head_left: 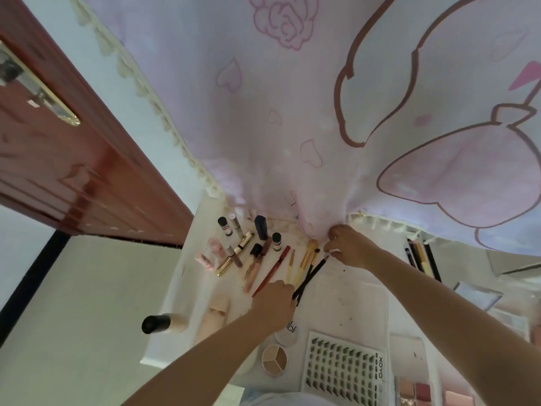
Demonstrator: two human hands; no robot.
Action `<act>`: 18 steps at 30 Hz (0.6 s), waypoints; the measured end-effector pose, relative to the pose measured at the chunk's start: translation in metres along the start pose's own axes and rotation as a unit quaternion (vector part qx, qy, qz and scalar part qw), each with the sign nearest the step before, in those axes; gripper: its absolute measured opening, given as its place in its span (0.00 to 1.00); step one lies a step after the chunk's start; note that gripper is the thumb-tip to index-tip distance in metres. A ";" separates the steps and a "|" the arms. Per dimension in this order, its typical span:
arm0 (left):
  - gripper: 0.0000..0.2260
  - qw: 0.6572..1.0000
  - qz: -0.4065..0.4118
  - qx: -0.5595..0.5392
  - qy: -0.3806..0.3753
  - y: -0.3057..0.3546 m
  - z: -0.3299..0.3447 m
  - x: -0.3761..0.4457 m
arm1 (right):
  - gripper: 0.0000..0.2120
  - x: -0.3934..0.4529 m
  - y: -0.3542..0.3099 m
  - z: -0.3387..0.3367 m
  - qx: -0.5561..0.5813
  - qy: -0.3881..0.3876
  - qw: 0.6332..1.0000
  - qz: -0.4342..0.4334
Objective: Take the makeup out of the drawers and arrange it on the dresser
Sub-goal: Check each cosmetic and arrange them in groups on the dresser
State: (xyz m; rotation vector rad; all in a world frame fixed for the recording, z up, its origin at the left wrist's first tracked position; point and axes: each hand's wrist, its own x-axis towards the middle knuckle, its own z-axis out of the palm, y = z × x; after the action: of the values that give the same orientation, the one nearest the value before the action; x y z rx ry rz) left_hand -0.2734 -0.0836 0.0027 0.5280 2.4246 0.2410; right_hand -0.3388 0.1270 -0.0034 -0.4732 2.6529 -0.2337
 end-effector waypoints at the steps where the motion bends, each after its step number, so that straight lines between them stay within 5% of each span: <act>1: 0.14 1.000 -0.003 -0.005 -0.009 0.002 0.001 0.003 | 0.14 0.003 0.003 0.002 0.004 -0.004 1.000 -0.003; 9: 0.12 0.993 -0.050 -0.072 -0.075 0.022 0.013 0.020 | 0.14 0.023 0.020 0.012 0.026 0.011 0.999 -0.037; 13: 0.06 0.990 -0.076 -0.106 -0.060 0.028 0.016 0.025 | 0.14 0.024 0.023 0.012 0.030 0.016 0.998 -0.051; 18: 0.11 0.990 -0.091 -0.100 -0.032 0.029 0.020 0.028 | 0.15 0.022 0.023 0.015 0.027 0.018 0.998 -0.051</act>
State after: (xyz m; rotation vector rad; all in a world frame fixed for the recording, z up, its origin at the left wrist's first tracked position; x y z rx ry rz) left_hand -0.2718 -0.0451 -0.0194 0.2196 2.3361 0.3775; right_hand -0.3574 0.1392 -0.0307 -0.5937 2.6525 -0.3482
